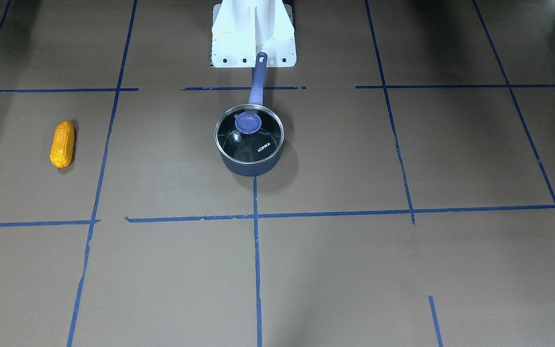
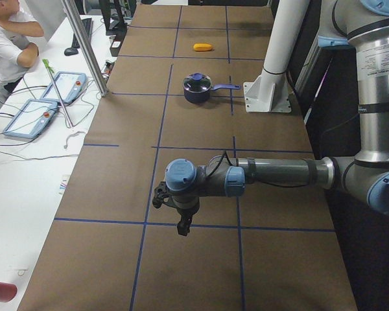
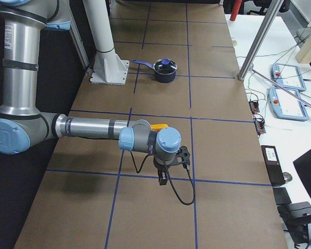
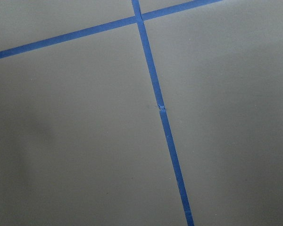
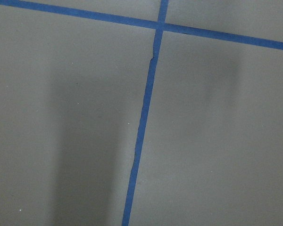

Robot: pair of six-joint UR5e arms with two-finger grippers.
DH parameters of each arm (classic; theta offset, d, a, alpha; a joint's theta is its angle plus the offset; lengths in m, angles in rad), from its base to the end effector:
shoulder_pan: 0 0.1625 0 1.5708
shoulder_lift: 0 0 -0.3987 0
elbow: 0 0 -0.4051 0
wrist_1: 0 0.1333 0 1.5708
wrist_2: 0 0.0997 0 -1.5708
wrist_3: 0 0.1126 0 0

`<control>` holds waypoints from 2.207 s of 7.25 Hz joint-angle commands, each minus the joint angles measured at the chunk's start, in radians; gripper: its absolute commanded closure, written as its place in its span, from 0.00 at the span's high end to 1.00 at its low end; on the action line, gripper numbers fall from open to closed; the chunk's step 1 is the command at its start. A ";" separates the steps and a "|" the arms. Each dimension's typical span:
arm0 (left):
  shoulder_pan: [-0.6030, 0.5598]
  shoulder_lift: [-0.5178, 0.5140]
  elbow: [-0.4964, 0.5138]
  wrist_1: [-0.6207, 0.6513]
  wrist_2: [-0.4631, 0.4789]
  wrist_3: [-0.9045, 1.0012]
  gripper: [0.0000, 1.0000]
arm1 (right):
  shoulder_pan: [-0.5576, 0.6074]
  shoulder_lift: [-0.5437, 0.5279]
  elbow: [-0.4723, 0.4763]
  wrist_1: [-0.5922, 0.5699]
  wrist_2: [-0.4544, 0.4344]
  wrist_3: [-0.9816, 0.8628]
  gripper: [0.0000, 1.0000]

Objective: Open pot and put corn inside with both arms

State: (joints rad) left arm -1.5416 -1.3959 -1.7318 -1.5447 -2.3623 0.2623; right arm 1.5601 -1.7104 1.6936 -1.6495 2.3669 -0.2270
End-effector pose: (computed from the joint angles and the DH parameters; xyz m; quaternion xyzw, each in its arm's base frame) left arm -0.0406 -0.4335 0.6438 0.0265 0.3850 0.1264 0.9139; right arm 0.0481 -0.4418 0.6520 -0.0020 -0.3897 -0.0908 0.9165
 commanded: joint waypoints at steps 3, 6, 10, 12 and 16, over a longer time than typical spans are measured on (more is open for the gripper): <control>0.003 -0.032 -0.006 -0.035 -0.009 -0.006 1.00 | -0.002 0.008 0.001 -0.001 0.000 0.002 1.00; 0.003 -0.133 0.003 -0.161 -0.081 0.006 1.00 | -0.003 0.012 0.001 0.001 0.000 0.002 1.00; 0.356 -0.203 -0.164 -0.304 0.043 -0.687 1.00 | -0.012 0.012 0.001 -0.001 0.020 0.002 1.00; 0.654 -0.405 -0.212 -0.238 0.200 -1.150 1.00 | -0.012 0.012 0.001 -0.001 0.018 0.002 1.00; 1.009 -1.049 -0.033 0.232 0.431 -1.480 1.00 | -0.017 0.012 0.001 -0.001 0.020 0.003 1.00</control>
State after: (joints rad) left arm -0.5918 -2.2764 -1.8720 -1.3616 -1.9583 -1.1358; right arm 1.5446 -1.6980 1.6951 -1.6503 2.3868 -0.2252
